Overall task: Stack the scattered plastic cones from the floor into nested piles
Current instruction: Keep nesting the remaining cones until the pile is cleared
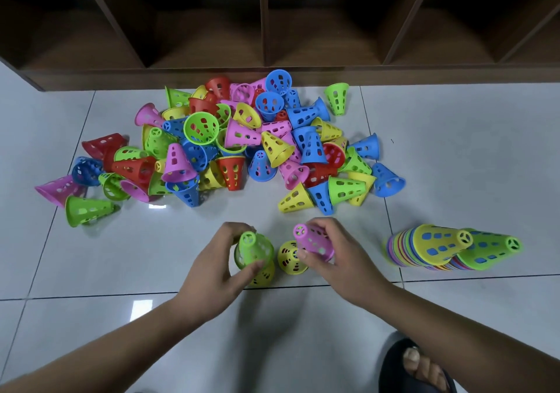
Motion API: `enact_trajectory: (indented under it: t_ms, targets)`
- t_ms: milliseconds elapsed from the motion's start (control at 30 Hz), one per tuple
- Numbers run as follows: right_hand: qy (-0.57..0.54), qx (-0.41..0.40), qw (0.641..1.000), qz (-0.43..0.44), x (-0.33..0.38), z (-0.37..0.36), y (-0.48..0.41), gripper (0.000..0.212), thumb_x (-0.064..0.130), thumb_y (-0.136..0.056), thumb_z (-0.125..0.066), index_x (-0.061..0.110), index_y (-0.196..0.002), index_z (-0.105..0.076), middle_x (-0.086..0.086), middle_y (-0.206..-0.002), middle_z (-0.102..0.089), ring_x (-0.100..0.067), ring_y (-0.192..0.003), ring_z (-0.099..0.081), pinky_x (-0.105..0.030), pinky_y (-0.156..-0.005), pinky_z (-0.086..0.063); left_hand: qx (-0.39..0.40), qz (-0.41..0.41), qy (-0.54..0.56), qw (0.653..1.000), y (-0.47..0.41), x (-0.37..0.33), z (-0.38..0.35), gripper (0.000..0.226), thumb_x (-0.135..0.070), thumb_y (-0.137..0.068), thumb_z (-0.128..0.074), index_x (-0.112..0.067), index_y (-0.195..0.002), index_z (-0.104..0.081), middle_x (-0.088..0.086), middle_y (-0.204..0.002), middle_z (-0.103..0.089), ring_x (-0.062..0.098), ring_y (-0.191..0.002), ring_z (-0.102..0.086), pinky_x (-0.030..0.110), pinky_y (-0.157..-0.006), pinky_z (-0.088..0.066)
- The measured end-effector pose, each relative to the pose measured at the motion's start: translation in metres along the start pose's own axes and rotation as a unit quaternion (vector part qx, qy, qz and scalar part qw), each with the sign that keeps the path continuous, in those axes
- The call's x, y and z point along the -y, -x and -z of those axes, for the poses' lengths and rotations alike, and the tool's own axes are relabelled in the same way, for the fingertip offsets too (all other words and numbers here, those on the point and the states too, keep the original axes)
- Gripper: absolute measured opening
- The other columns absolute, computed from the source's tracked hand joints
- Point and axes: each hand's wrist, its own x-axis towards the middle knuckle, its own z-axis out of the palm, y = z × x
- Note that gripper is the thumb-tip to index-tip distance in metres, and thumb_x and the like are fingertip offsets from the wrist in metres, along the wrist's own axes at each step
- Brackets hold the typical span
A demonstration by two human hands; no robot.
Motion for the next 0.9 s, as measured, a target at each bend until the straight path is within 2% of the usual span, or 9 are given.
enact_trajectory:
  t_ms: [167, 333, 433, 533, 600, 667, 767, 833, 900]
  targets:
    - [0.051, 0.055, 0.997, 0.005, -0.015, -0.011, 0.003, 0.052, 0.064, -0.094, -0.067, 0.049, -0.137, -0.042, 0.03, -0.133, -0.048, -0.003, -0.124, -0.05, -0.036, -0.103, -0.049, 0.051, -0.01, -0.04, 0.998, 0.006, 0.016, -0.008, 0.049, -0.037, -0.093, -0.081, -0.035, -0.133, -0.052, -0.024, -0.136, -0.056, 0.003, -0.129, -0.06, 0.029, -0.102, -0.052]
    - [0.097, 0.082, 0.992, 0.006, -0.034, -0.015, 0.0, 0.058, 0.065, -0.095, -0.065, 0.045, -0.144, -0.043, 0.026, -0.151, -0.042, -0.001, -0.138, -0.042, -0.036, -0.115, -0.043, 0.092, -0.001, -0.085, 0.992, 0.008, 0.035, -0.014, 0.051, -0.035, -0.089, -0.079, -0.041, -0.13, -0.048, -0.027, -0.131, -0.055, 0.002, -0.116, -0.061, 0.033, -0.095, -0.054]
    - [0.118, 0.073, 0.99, 0.014, -0.043, -0.014, -0.002, 0.051, 0.053, -0.095, -0.069, 0.04, -0.142, -0.054, 0.027, -0.155, -0.041, 0.002, -0.144, -0.036, -0.036, -0.117, -0.041, 0.108, 0.011, -0.099, 0.989, 0.008, 0.043, -0.018, 0.05, -0.045, -0.085, -0.075, -0.042, -0.126, -0.047, -0.026, -0.127, -0.056, 0.01, -0.105, -0.064, 0.036, -0.087, -0.056]
    - [0.13, 0.073, 0.989, 0.011, -0.043, -0.01, -0.002, 0.049, 0.032, -0.094, -0.073, 0.037, -0.14, -0.059, 0.025, -0.149, -0.044, 0.001, -0.14, -0.04, -0.029, -0.115, -0.043, 0.109, 0.019, -0.106, 0.988, 0.008, 0.048, -0.022, 0.047, -0.057, -0.084, -0.072, -0.041, -0.123, -0.048, -0.025, -0.122, -0.055, 0.012, -0.095, -0.065, 0.036, -0.08, -0.057]
    - [0.126, 0.071, 0.989, 0.021, -0.04, -0.006, -0.004, 0.054, 0.014, -0.089, -0.07, 0.032, -0.139, -0.06, 0.023, -0.144, -0.047, 0.001, -0.137, -0.044, -0.025, -0.112, -0.043, 0.113, 0.01, -0.108, 0.988, 0.006, 0.048, -0.02, 0.05, -0.056, -0.085, -0.076, -0.043, -0.124, -0.049, -0.026, -0.124, -0.054, 0.01, -0.097, -0.064, 0.036, -0.081, -0.057]
    - [0.149, 0.039, 0.987, 0.045, -0.036, 0.003, -0.009, 0.056, 0.006, -0.086, -0.067, 0.028, -0.138, -0.061, 0.019, -0.141, -0.05, -0.001, -0.135, -0.047, -0.026, -0.112, -0.044, 0.122, -0.013, -0.104, 0.987, 0.001, 0.047, -0.012, 0.061, -0.058, -0.083, -0.081, -0.043, -0.132, -0.049, -0.027, -0.13, -0.053, 0.004, -0.108, -0.063, 0.031, -0.089, -0.056]
    - [0.213, -0.045, 0.971, 0.103, -0.031, 0.02, -0.026, 0.048, 0.009, -0.089, -0.066, 0.023, -0.135, -0.062, 0.011, -0.136, -0.055, -0.013, -0.13, -0.053, -0.034, -0.107, -0.049, 0.093, -0.026, -0.103, 0.99, -0.014, 0.042, 0.004, 0.069, -0.073, -0.086, -0.073, -0.037, -0.14, -0.052, -0.023, -0.136, -0.055, -0.008, -0.119, -0.054, 0.013, -0.098, -0.045]
    - [0.245, -0.08, 0.957, 0.134, -0.027, 0.03, -0.039, 0.048, 0.01, -0.088, -0.069, 0.018, -0.135, -0.062, 0.005, -0.136, -0.057, -0.021, -0.126, -0.055, -0.04, -0.104, -0.051, 0.041, -0.021, -0.105, 0.993, -0.029, 0.04, 0.015, 0.059, -0.071, -0.092, -0.066, -0.033, -0.137, -0.055, -0.019, -0.133, -0.059, -0.01, -0.114, -0.053, 0.016, -0.097, -0.046]
    - [0.285, -0.079, 0.943, 0.152, -0.024, 0.036, -0.051, 0.055, 0.011, -0.087, -0.07, 0.016, -0.14, -0.06, 0.001, -0.14, -0.057, -0.024, -0.126, -0.054, -0.044, -0.105, -0.051, -0.007, -0.028, -0.133, 0.991, -0.046, 0.041, 0.027, 0.048, -0.061, -0.097, -0.064, -0.03, -0.133, -0.058, -0.015, -0.129, -0.06, -0.004, -0.108, -0.054, 0.025, -0.092, -0.05]
